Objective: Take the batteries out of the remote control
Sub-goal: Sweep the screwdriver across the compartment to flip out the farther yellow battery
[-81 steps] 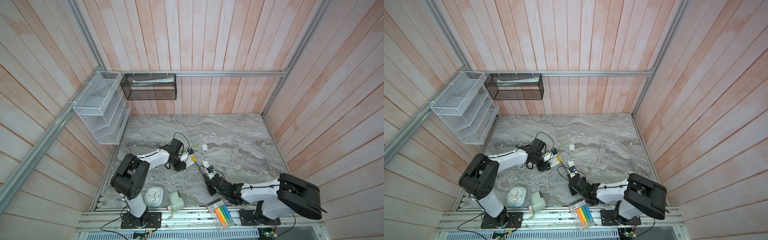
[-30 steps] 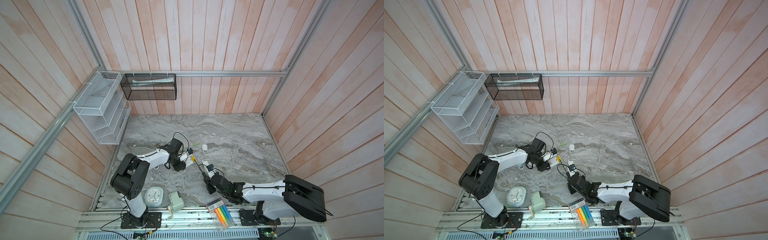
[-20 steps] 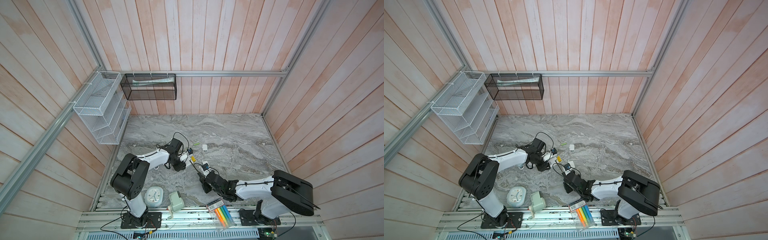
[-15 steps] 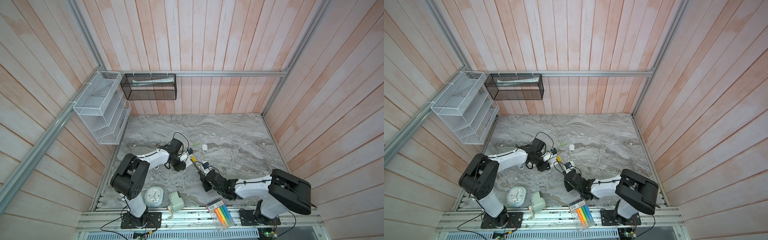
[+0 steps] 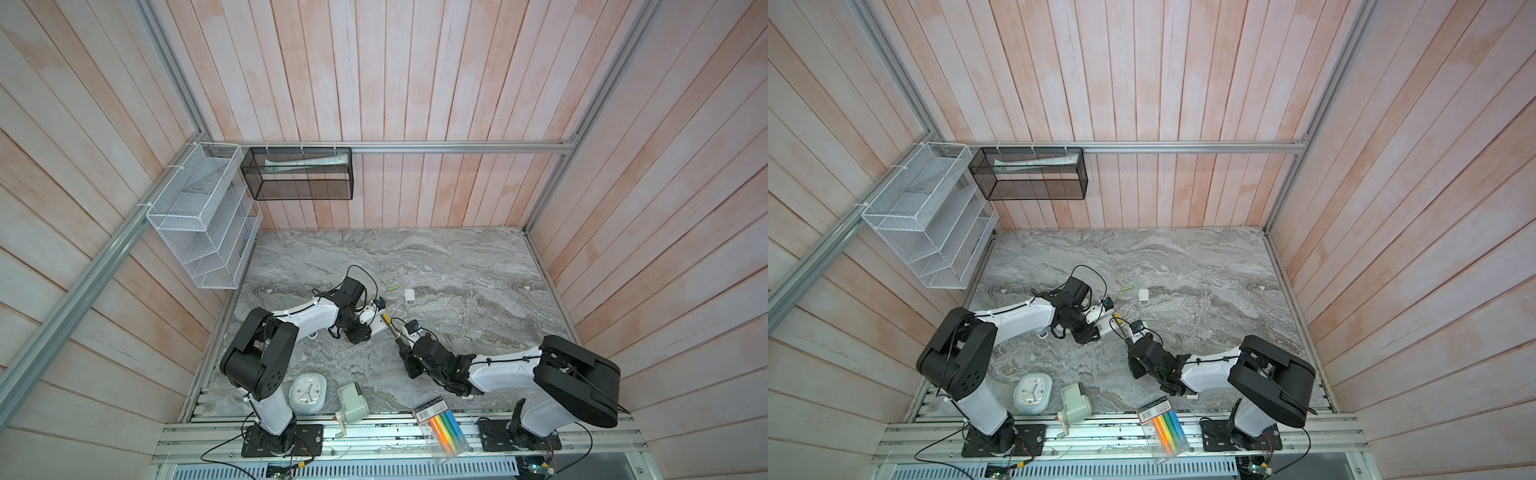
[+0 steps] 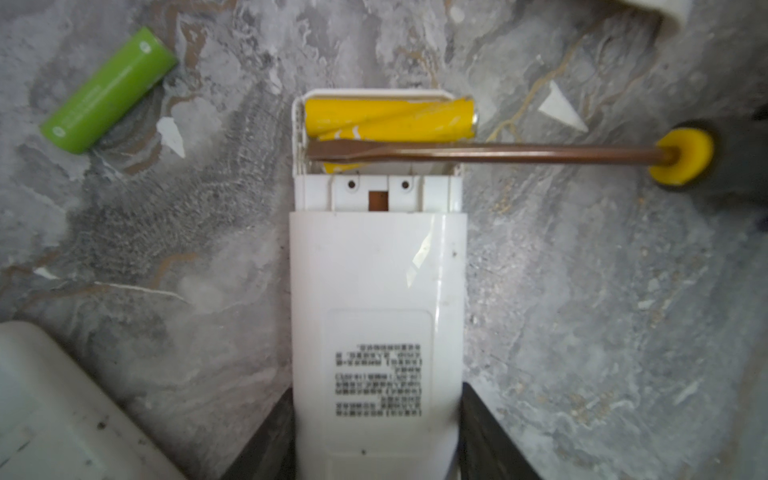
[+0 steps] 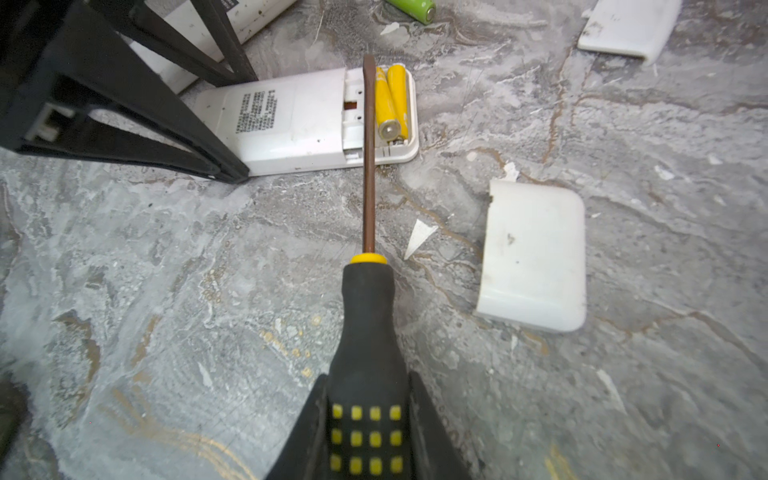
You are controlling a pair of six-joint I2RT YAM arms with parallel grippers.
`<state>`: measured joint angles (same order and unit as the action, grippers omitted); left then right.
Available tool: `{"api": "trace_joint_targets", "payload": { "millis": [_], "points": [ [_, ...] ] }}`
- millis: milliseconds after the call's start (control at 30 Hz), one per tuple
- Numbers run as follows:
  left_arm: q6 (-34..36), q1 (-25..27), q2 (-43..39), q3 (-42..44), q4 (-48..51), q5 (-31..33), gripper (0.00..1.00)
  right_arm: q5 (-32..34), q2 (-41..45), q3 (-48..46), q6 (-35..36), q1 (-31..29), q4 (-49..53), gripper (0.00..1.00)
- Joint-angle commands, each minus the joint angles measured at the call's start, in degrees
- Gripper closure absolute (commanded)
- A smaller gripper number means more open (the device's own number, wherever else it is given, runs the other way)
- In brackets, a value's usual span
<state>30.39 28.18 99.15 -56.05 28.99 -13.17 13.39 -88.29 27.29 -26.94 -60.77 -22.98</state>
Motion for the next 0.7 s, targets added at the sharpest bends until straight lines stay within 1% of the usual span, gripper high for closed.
{"api": "trace_joint_targets", "payload": {
  "millis": [0,667],
  "points": [
    [-0.2,0.3,-0.7,1.1,8.1,0.3,0.51,1.2,0.7,0.9,-0.1,0.8,0.7,1.00],
    [-1.9,0.3,-1.2,1.4,9.3,3.0,0.51,-0.6,-0.6,1.9,-0.9,1.7,2.7,1.00]
  ]
}}
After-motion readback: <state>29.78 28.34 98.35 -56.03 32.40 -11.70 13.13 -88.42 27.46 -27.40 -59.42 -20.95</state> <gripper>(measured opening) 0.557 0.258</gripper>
